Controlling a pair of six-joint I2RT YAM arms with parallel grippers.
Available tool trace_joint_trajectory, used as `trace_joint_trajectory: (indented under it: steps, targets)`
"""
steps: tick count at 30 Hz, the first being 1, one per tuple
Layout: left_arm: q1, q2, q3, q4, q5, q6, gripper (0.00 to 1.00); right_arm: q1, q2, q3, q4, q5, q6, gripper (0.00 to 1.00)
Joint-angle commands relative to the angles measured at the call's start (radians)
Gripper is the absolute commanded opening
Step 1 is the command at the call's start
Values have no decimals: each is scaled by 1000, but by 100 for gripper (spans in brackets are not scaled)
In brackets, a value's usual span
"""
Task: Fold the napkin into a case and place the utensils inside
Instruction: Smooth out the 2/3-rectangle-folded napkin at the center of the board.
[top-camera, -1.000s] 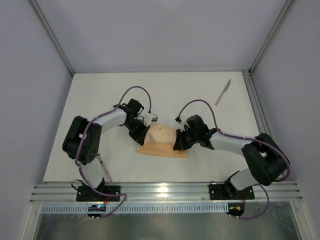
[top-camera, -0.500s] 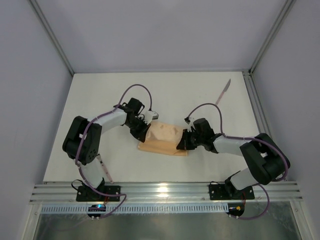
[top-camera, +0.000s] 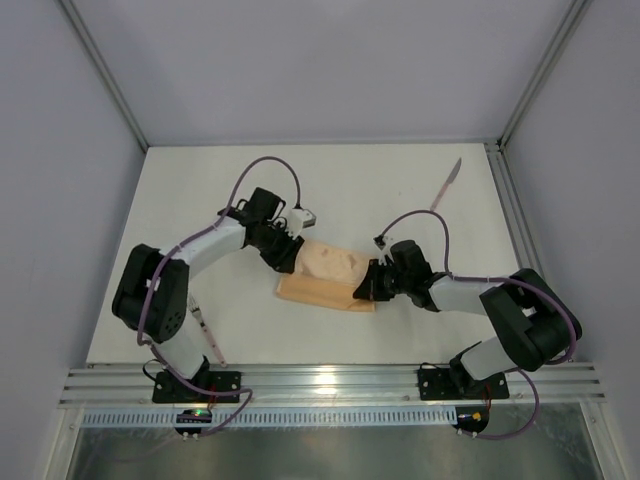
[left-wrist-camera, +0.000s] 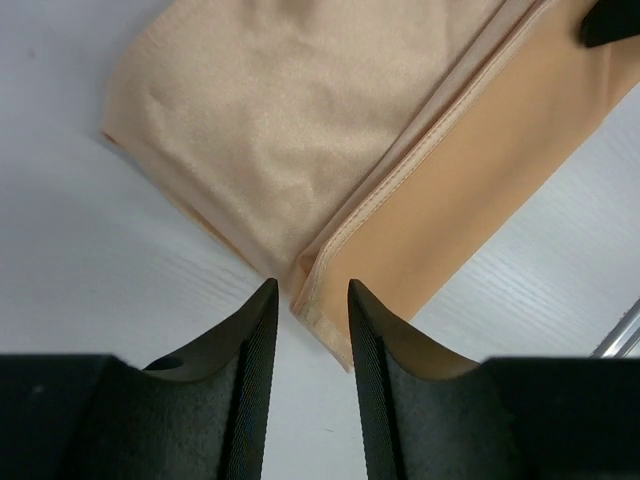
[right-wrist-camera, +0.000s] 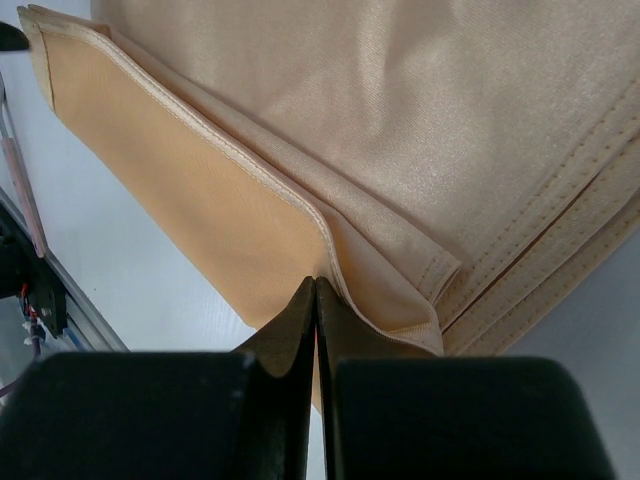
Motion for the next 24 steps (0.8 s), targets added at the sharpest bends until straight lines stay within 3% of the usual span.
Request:
trace_joint_trajectory:
  steps: [1,4,13,24]
  targets:
    - [-19,-129,4,70,-25,-11,34,-5,-11,-12,-49,80,-17,4]
    - [-59,-144,-25,54,-112,13,22,-5,-2,7,-54,81,-34,4]
    - [-159,-85,-69,52,-148,44,9,-33,63,92,-72,63,-86,4]
    - [-159,124,1,34,-182,46,6,-71,78,195,-138,23,-199,4]
